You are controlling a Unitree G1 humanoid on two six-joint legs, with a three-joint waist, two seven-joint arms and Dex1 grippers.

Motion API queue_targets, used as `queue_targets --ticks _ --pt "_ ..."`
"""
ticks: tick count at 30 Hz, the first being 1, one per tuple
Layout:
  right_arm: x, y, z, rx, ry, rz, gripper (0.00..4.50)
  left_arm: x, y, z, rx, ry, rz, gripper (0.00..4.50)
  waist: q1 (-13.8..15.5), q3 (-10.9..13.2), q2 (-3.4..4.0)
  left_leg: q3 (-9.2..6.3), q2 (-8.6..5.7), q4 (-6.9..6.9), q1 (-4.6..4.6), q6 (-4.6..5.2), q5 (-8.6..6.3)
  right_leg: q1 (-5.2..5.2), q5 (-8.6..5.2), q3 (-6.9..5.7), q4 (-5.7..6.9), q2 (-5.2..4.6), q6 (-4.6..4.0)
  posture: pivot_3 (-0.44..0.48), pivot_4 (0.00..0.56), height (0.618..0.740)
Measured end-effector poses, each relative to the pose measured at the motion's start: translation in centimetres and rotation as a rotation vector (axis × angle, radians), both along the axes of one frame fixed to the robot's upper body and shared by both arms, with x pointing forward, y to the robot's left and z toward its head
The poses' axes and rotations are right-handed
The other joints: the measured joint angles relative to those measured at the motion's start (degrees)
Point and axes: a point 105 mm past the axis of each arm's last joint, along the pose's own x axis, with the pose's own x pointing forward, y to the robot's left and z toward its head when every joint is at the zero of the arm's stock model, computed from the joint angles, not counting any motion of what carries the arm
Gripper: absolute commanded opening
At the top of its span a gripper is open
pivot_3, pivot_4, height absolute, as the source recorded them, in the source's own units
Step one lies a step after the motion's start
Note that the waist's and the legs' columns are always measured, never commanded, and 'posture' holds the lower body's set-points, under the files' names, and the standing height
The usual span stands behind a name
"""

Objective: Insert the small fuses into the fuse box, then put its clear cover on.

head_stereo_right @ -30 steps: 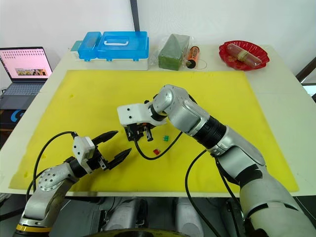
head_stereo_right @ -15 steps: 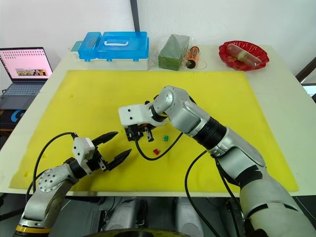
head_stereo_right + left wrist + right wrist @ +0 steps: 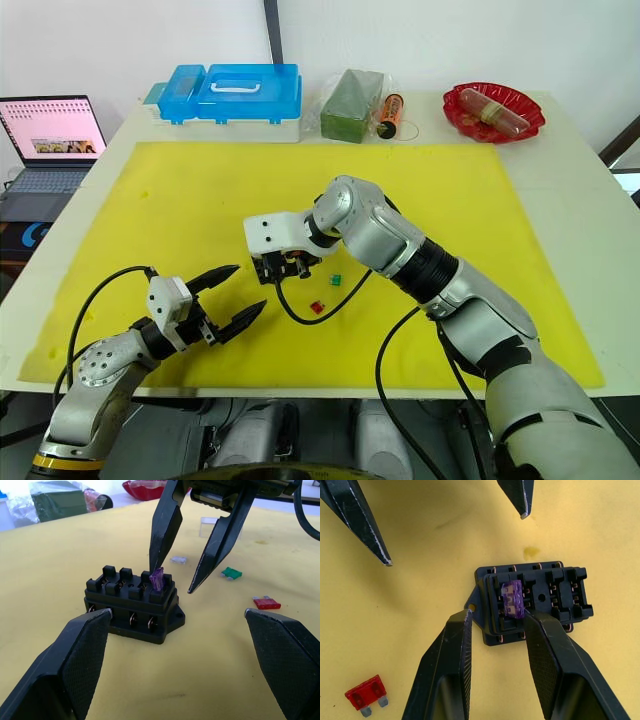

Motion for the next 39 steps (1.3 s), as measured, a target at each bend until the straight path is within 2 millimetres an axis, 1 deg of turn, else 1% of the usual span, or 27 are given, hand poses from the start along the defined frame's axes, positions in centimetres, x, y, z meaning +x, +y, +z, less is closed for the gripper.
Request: queue_targets --ticks 6,10,13,16,17,33,39 --pt "0.4 -0.2 1.4 0.042 -0.016 -0.031 1.69 0.0 0.0 0.0 -0.003 -0.004 0.0 4.5 0.03 0.0 0.0 0.0 0.0 0.0 0.0 0.0 0.0 0.0 0.0 0.0 0.0 0.0 0.0 0.0 0.15 0.74" --pt "0.7 -0.4 2.0 0.064 -0.019 -0.061 1.69 0.0 0.0 0.0 -0.002 -0.004 -0.001 4.5 0.04 0.0 0.0 0.0 0.0 0.0 0.0 0.0 0.0 0.0 0.0 0.0 0.0 0.0 0.0 0.0 0.15 0.74" --pt "0.8 -0.3 2.2 0.077 -0.015 -0.072 1.11 0.2 -0.1 0.2 -0.002 -0.011 -0.006 4.5 0.0 0.0 0.0 0.0 0.0 0.0 0.0 0.0 0.0 0.0 0.0 0.0 0.0 0.0 0.0 0.0 0.15 0.74" --pt "0.7 0.3 2.6 0.113 -0.014 -0.076 0.08 0.3 -0.2 0.4 -0.002 -0.018 -0.009 4.5 -0.01 0.0 0.0 0.0 0.0 -0.01 0.0 0.0 0.0 -0.02 0.0 0.0 0.02 0.0 0.01 0.0 0.15 0.74" --pt "0.7 0.4 2.6 0.116 -0.013 -0.074 0.04 0.4 -0.2 0.5 -0.002 -0.02 -0.01 4.5 -0.02 0.0 0.0 0.0 0.0 -0.01 0.0 0.0 0.0 -0.02 0.0 0.0 0.02 0.0 0.01 0.0 0.15 0.74" --pt "0.7 0.5 2.2 0.108 -0.005 -0.075 0.04 0.3 -0.2 0.3 -0.01 -0.011 -0.001 4.5 0.0 0.0 0.0 0.0 0.0 0.0 0.0 0.0 0.0 -0.01 0.0 0.0 0.02 0.0 0.0 0.0 0.15 0.74" --pt "0.5 0.5 1.4 0.092 0.012 -0.072 0.04 0.3 -0.2 0.3 -0.006 -0.012 -0.004 4.5 -0.03 0.0 0.0 0.0 0.0 0.0 0.0 0.0 0.0 -0.02 0.0 0.0 0.03 0.0 0.0 0.0 0.15 0.74"
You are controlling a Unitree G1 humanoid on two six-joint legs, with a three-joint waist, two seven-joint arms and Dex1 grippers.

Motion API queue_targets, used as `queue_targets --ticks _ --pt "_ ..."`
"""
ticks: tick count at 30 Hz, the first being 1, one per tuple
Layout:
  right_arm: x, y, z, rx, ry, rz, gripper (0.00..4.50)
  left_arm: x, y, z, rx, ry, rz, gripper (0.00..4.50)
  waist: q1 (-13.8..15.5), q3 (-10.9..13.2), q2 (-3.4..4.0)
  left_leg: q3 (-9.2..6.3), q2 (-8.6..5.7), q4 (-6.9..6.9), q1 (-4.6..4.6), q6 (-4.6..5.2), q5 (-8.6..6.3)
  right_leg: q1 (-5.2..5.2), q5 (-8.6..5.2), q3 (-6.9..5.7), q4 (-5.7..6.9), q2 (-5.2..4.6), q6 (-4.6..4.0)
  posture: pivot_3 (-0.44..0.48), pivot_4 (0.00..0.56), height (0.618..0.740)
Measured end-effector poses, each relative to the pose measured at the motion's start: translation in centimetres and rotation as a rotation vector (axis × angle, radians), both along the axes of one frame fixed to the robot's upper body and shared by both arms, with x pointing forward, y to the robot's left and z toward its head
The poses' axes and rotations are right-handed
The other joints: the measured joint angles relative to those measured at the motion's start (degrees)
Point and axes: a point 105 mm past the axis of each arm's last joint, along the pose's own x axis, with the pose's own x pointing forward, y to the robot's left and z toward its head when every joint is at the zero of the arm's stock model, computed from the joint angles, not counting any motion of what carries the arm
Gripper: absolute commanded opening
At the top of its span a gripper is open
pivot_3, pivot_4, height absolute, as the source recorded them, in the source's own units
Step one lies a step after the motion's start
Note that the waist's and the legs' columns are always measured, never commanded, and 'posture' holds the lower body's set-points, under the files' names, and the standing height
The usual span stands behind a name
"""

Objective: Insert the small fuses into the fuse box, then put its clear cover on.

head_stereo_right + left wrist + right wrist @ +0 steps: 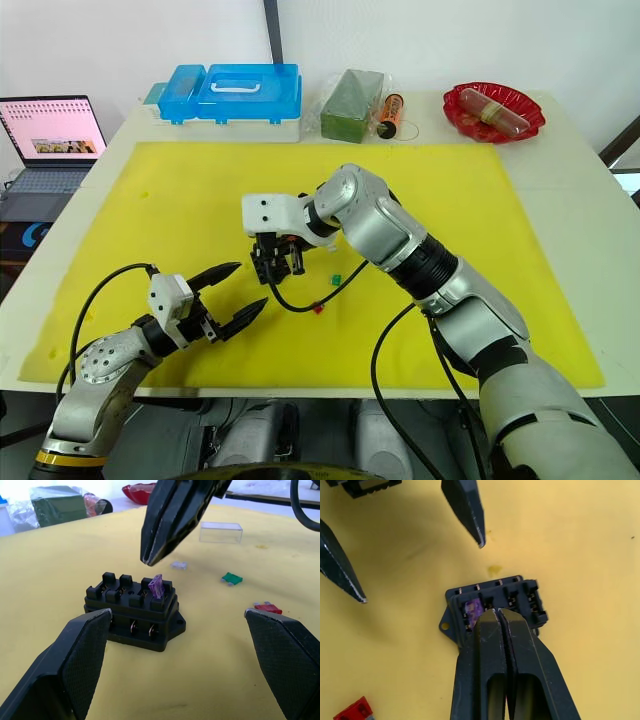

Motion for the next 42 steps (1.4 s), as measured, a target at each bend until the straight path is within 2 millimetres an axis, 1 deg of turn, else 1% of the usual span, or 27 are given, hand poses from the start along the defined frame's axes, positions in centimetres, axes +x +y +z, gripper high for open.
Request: queue_targets --ticks 15,42 --pt "-0.61 0.14 -0.56 -0.01 0.012 0.012 0.04 -0.03 -0.09 0.22 0.0 -0.008 -0.001 4.5 0.02 0.0 0.0 0.0 0.0 0.0 0.0 0.0 0.0 0.0 0.0 0.0 0.0 0.0 -0.01 0.0 0.15 0.74" --pt "-0.96 0.09 -0.65 -0.013 0.014 0.025 0.04 -0.22 -0.1 0.02 0.002 0.0 -0.01 4.5 0.04 0.0 0.0 0.0 0.0 0.0 0.0 0.0 0.0 0.0 -0.01 0.0 -0.01 0.0 -0.01 0.0 0.15 0.74"
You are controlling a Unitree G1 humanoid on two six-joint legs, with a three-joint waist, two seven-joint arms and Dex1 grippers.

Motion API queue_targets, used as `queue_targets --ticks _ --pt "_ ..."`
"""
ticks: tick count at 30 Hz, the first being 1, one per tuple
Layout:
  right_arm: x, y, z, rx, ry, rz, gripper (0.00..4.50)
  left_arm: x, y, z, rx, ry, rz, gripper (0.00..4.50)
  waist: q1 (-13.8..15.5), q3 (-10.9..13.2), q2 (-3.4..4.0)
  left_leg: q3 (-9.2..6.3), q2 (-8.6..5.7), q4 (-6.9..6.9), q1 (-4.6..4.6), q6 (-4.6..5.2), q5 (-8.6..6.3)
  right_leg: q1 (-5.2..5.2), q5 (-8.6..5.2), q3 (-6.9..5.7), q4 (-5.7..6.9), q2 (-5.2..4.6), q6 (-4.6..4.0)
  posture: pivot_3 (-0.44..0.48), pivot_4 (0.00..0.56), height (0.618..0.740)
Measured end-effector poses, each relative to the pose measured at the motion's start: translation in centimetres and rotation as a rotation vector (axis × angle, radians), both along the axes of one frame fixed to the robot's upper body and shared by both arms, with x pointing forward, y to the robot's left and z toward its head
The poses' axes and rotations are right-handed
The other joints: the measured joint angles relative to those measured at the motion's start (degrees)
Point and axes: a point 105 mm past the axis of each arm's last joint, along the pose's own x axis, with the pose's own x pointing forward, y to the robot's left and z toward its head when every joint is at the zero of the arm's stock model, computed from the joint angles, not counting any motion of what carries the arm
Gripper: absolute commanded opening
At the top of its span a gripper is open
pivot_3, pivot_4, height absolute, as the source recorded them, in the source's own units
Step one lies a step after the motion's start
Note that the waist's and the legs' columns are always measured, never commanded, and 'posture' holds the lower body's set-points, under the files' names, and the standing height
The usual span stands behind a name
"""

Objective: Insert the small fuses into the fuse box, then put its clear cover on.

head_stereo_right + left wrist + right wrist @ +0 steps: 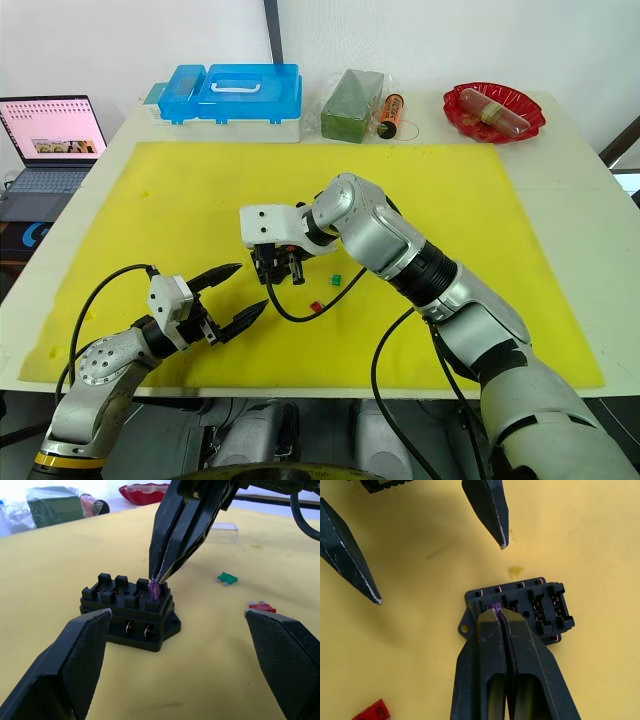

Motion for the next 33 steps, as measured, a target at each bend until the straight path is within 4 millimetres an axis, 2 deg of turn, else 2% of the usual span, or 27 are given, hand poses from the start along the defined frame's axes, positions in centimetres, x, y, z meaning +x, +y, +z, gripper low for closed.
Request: queue_targets --ticks 33 --pt "0.2 -0.2 -1.7 0.001 0.0 0.023 0.04 0.0 0.2 -0.3 0.0 0.001 0.006 4.5 -0.01 -0.05 0.01 0.0 0.0 0.0 0.2 0.0 0.0 0.2 -0.02 0.0 0.01 0.0 -0.03 0.0 0.15 0.74"
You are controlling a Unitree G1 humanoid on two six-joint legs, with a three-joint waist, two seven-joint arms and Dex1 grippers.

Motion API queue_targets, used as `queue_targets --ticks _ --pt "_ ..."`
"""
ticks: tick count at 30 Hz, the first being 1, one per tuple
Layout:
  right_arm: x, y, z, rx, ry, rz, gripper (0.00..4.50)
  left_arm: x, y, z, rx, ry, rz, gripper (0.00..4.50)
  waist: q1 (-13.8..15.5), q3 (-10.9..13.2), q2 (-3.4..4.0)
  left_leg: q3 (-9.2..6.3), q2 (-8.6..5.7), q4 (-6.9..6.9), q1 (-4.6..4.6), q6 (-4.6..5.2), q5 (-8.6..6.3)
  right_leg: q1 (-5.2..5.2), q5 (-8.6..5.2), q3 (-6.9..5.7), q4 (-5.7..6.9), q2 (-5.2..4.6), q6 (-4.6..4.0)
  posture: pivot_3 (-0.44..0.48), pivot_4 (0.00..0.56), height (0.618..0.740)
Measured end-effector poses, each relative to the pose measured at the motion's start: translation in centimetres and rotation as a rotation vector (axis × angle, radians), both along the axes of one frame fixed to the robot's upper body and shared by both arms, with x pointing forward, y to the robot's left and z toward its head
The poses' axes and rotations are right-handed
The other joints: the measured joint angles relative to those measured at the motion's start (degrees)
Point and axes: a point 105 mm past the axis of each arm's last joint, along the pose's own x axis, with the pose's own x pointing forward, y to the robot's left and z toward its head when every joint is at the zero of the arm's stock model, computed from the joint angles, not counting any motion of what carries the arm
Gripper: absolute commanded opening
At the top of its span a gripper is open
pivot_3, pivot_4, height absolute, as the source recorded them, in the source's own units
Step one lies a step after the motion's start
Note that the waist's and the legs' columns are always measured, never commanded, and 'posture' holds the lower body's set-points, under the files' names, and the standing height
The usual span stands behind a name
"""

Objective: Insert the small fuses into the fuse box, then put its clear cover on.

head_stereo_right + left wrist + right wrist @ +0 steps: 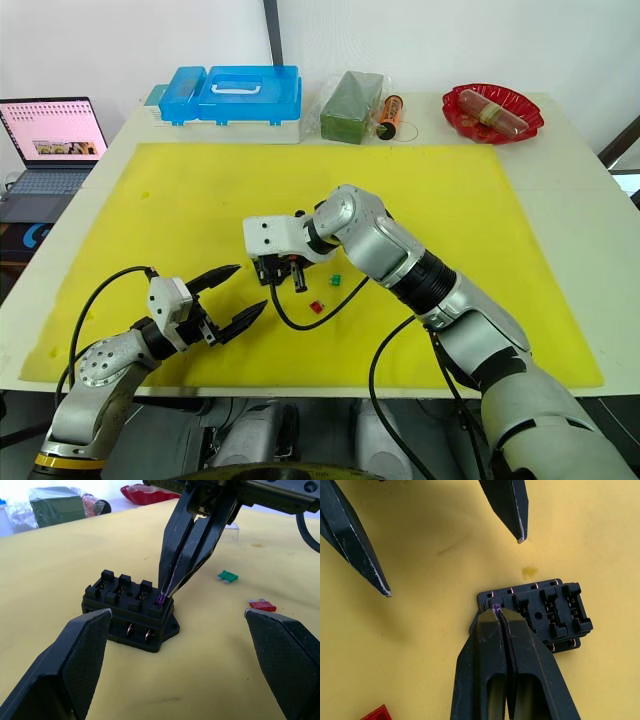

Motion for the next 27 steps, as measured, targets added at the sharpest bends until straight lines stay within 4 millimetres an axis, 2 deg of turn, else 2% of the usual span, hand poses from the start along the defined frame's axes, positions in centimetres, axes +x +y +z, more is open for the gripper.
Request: queue_targets --ticks 20,27 --pt "0.37 -0.22 -0.55 0.002 -0.008 -0.009 0.04 -0.09 0.02 -0.11 0.002 -0.003 -0.01 4.5 0.07 -0.02 0.01 0.0 0.01 -0.18 0.74 -0.01 -0.01 0.65 -0.13 0.01 -0.09 -0.01 -0.22 0.0 0.15 0.74" --pt "0.02 -0.31 -0.52 0.005 -0.004 -0.029 0.04 -0.27 0.14 -0.41 0.005 0.003 -0.015 4.5 0.09 -0.02 0.01 0.0 0.01 -0.21 0.73 -0.01 -0.01 0.63 -0.13 0.01 -0.11 -0.02 -0.23 0.0 0.15 0.74"
